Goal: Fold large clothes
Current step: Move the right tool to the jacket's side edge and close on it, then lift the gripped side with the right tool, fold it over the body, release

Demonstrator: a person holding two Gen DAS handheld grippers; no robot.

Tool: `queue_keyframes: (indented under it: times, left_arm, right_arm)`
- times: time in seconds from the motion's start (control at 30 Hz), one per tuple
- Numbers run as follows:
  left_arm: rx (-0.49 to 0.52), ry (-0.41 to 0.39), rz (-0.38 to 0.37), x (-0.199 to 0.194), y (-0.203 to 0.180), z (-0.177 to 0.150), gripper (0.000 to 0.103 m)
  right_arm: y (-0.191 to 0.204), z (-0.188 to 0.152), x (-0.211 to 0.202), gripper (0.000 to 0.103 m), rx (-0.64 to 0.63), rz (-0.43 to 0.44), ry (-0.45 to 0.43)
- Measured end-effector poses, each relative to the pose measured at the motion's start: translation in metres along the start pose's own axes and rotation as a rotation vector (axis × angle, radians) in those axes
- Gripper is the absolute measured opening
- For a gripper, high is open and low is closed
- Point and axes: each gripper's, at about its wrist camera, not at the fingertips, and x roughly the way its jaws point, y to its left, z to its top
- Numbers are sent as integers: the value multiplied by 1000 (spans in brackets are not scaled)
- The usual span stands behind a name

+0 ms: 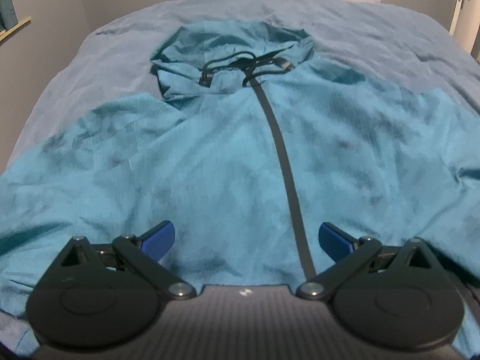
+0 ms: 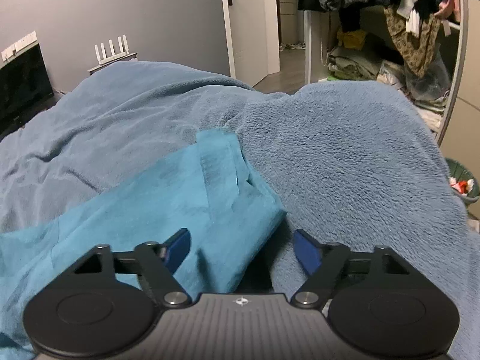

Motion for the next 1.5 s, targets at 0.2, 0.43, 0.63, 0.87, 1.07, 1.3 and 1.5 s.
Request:
queue_keyframes:
  times: [0.2,0.43,0.63,0.87,1.07,1.3,1.5]
  left_arm:
    - [-10,-9,13,0,3,-2,103]
    - [20,-56,29,-9,-1,3,103]
    - [17,-78,38,-14,5,2,103]
    - [-35,-107,43,-19,26,1,103]
    - [-84,-138,59,-18,47,1,103]
    - [-157,-170,65,-23,72,-3,103]
    - [-185,-173,50,-23,85,-8,103]
  right_arm:
    - [2,0,23,20,-4,23,8]
    - [39,14,1,8,-66,100,-99]
    - [105,19,-33,8,-150,232,-191]
    - [195,10,-80,7,-273,391,-266]
    - [278,-14,-113,7,-362,530,-271]
    - [378,-63,-150,7,-499,661,-235]
    - [460,-119,-185,7,-586,716,-201]
